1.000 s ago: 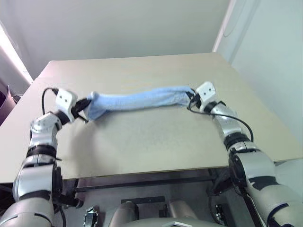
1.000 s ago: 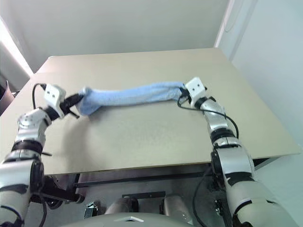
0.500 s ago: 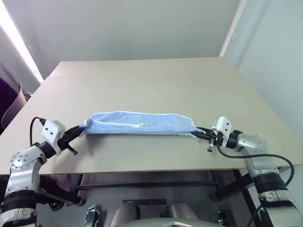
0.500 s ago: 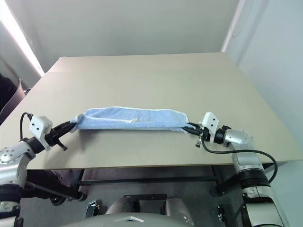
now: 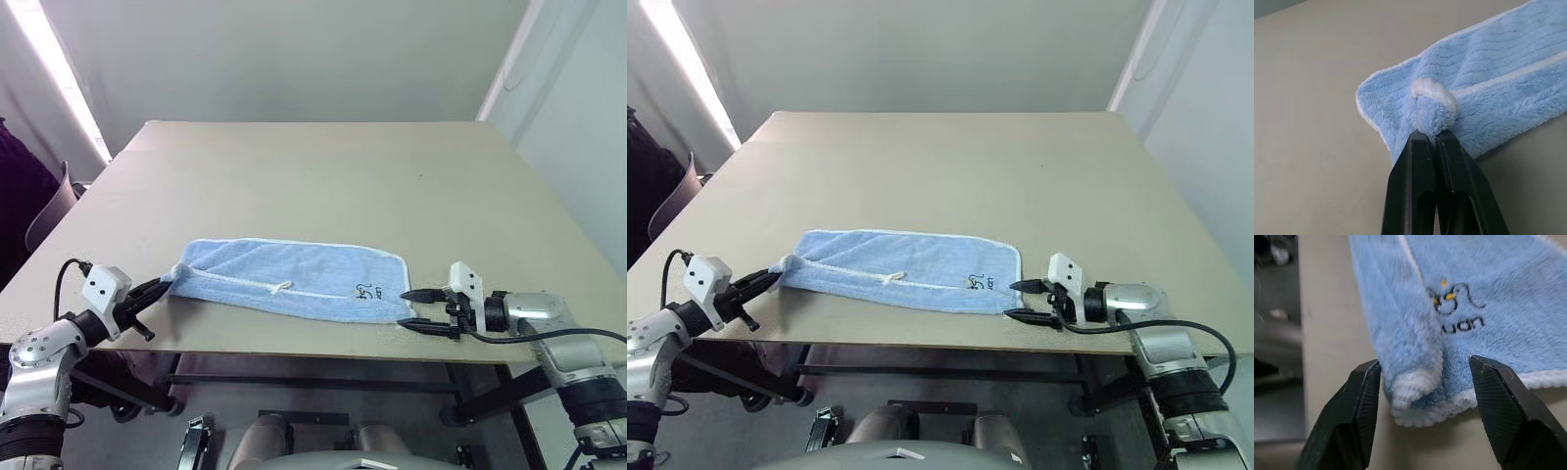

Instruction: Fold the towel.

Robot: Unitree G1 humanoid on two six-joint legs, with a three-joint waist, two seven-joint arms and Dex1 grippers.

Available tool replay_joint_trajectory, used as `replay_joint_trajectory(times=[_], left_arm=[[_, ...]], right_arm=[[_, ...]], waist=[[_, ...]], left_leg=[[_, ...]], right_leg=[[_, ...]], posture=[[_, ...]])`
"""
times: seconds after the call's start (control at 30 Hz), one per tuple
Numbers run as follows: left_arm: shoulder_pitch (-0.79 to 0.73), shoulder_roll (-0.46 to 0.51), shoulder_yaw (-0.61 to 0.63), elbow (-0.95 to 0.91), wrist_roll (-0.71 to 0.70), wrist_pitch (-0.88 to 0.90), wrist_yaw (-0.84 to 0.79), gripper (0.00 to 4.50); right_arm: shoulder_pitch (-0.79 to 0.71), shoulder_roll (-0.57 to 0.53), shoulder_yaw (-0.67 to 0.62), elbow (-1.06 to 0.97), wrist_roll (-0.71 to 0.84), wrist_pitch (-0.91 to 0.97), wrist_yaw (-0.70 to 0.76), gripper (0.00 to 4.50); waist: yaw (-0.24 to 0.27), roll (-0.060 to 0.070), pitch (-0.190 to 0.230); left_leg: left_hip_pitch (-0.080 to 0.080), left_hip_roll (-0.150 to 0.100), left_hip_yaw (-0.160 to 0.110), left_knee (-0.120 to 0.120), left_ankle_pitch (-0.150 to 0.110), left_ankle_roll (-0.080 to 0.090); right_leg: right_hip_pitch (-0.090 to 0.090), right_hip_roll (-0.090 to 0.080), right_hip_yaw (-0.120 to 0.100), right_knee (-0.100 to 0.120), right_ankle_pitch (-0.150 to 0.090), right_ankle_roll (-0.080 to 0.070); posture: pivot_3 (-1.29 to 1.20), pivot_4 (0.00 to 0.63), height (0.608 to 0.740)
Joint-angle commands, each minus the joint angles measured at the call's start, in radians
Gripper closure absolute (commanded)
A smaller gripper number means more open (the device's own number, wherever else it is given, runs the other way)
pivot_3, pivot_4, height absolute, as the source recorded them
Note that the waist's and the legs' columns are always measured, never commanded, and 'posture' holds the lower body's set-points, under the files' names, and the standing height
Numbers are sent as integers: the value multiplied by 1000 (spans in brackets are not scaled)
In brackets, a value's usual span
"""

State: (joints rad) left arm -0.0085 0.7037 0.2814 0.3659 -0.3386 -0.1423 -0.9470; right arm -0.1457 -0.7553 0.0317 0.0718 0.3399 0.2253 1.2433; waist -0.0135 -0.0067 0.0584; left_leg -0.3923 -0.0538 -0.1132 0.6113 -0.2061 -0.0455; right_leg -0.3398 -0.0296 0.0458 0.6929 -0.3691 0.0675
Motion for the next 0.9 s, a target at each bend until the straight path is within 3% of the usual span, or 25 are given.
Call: replay_joint_trajectory(times=[0.03, 0.33, 0.67, 0.9], left_arm=[[-23, 14, 20, -20, -4, -5, 3, 4500], [-34, -27, -3, -14, 14, -14, 25, 4500], [-8, -32, 3, -33, 23, -26, 43, 4500], [-24, -38, -4, -14, 31, -32, 53, 4500]], right_arm=[[-69, 2, -57, -86, 109, 149, -28, 1725], [-176, 113, 92, 17, -21, 166, -121, 1725], [-92, 41, 117, -35, -67, 87, -53, 1725], [-122, 41, 143, -8, -72, 177, -57, 1725]], waist=[[0, 0, 0], [5, -1, 0], [1, 0, 0], [2, 0, 0]], left_leg=[[1, 0, 0, 0, 0, 0], [-1, 0, 1, -2, -1, 2], [-2, 0, 1, -1, -2, 3], [-1, 0, 1, 0, -2, 3]], right_leg=[[1, 0, 0, 0, 0, 0], [0, -1, -1, -6, 1, 1], [1, -2, -1, -7, 4, 7], [2, -2, -1, -7, 2, 3]], posture=[[0, 0, 740], [0, 0, 740], [0, 0, 740], [0, 0, 740]])
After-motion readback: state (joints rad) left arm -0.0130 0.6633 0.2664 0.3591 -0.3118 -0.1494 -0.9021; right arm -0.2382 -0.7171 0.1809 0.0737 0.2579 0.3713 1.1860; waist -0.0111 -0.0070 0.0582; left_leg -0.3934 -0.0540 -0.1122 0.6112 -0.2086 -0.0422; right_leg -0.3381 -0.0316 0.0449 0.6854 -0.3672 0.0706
